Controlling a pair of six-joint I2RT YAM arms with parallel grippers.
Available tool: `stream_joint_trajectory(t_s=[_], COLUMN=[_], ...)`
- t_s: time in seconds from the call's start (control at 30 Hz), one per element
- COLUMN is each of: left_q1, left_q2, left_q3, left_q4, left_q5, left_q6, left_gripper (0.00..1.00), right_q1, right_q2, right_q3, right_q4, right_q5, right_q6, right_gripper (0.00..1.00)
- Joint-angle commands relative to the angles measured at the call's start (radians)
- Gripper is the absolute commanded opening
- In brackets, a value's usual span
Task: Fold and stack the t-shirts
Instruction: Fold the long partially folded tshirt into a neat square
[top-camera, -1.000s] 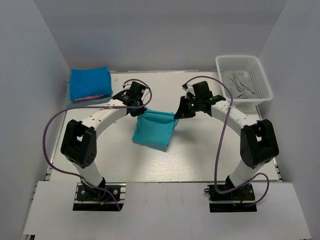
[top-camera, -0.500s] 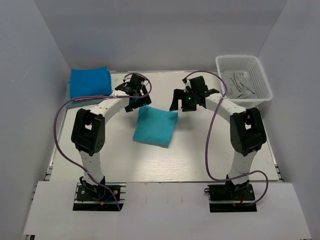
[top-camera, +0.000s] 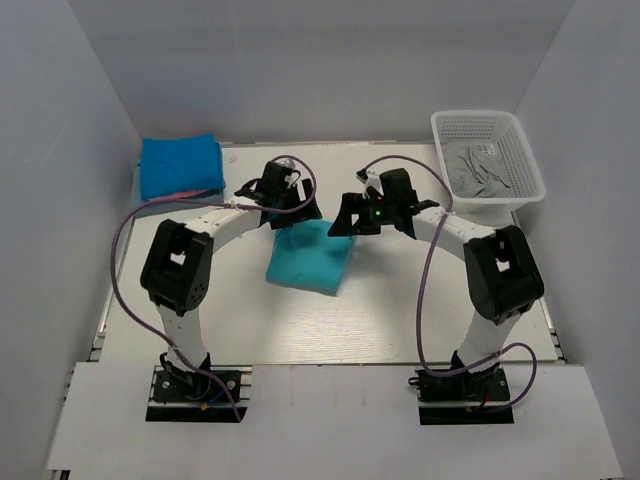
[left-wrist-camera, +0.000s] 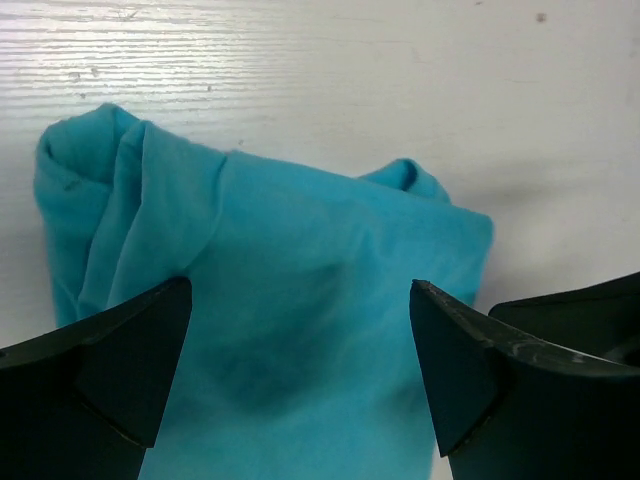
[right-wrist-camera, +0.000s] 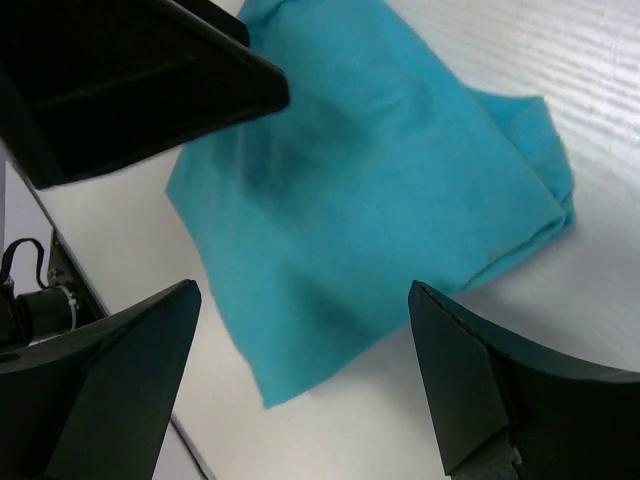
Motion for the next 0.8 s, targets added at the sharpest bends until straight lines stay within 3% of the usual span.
stream_joint_trajectory(t_s=[0.0, 0.2, 0.43, 0.6, 0.77], left_q1=[0.002, 0.029, 0.038, 0.038, 0.038], left_q2=[0.085, 0.192, 0.201, 0.12, -0.012], left_q3=[0.052, 0.098, 0.076, 0.151, 0.162], left_q4=[0.026, -0.072, -0.072, -0.111, -0.151], left_q5=[0.042, -0.068, -0.033, -0.082, -0.16], left_q6=[0.022, 0.031, 0.022, 0.022, 0.013], left_gripper=[1.0, 1.0, 1.0, 1.0, 1.0], right_q1=[-0.01, -0.032, -0.043, -0.032, -0.014], right_q2=[0.062, 0.206, 0.294, 0.186, 0.004], right_q3=[0.015, 0.026, 0.062, 0.135, 0.112], right_q4=[0.174, 0.231, 0.239, 0.153, 0.095], right_q5=[-0.05, 0.0, -0.071, -0.046, -0.036], right_q6=[-0.02, -0.02, -0.067, -0.14, -0.1], right_gripper=[0.9, 0.9, 0.9, 0.9, 0.9])
